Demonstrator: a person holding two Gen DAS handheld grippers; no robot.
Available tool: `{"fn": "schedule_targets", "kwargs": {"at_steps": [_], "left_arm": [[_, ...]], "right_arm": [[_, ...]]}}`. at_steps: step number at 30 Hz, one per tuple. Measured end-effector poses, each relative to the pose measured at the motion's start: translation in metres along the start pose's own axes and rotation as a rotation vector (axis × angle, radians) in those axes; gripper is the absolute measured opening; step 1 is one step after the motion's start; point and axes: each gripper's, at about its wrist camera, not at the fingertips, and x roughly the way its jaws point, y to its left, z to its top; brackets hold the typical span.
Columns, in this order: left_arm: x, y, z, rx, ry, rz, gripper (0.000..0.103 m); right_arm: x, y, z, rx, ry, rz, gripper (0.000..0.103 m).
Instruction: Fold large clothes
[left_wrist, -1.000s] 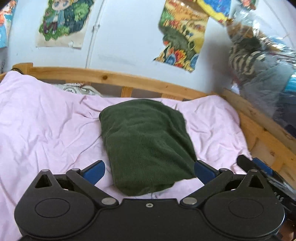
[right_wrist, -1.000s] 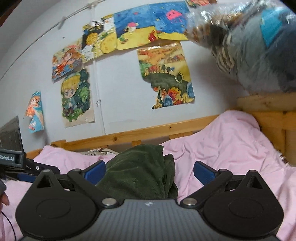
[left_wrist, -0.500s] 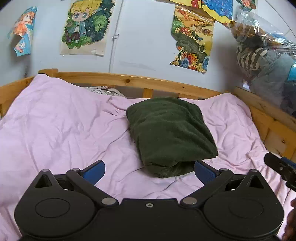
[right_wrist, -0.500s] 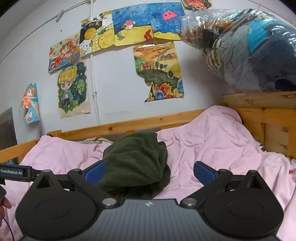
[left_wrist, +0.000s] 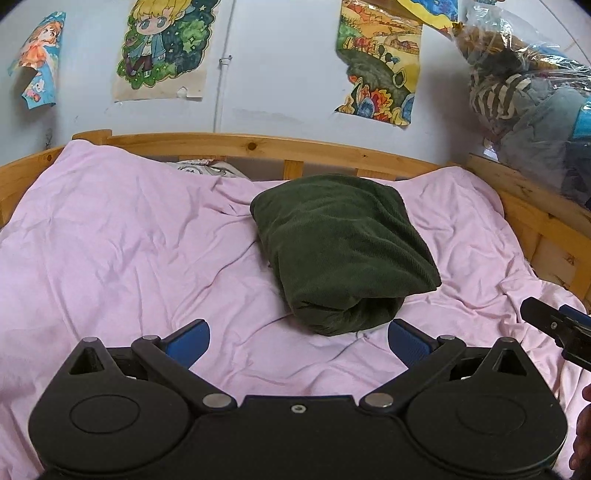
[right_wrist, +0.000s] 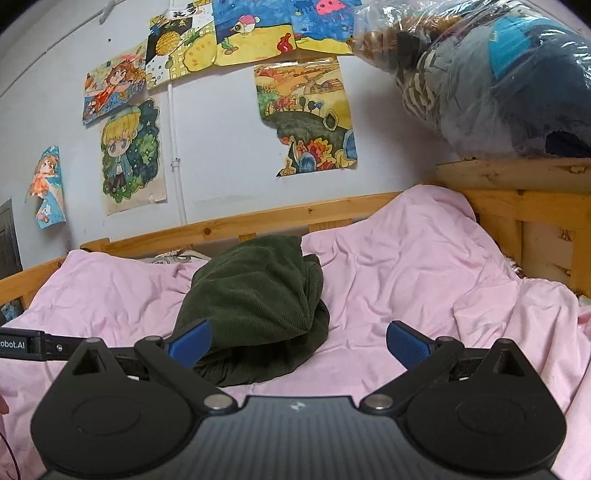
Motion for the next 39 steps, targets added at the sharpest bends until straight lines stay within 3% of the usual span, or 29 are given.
{"fn": "schedule_targets", "kwargs": {"at_steps": [39], "left_arm": [[-0.0012,-0.0008,-0.0023,0.04,-0.003,0.011,0.102]], "right_arm": [[0.0,-0.0026,0.0003,-0.004,0.001,-0.008,0.103]]}}
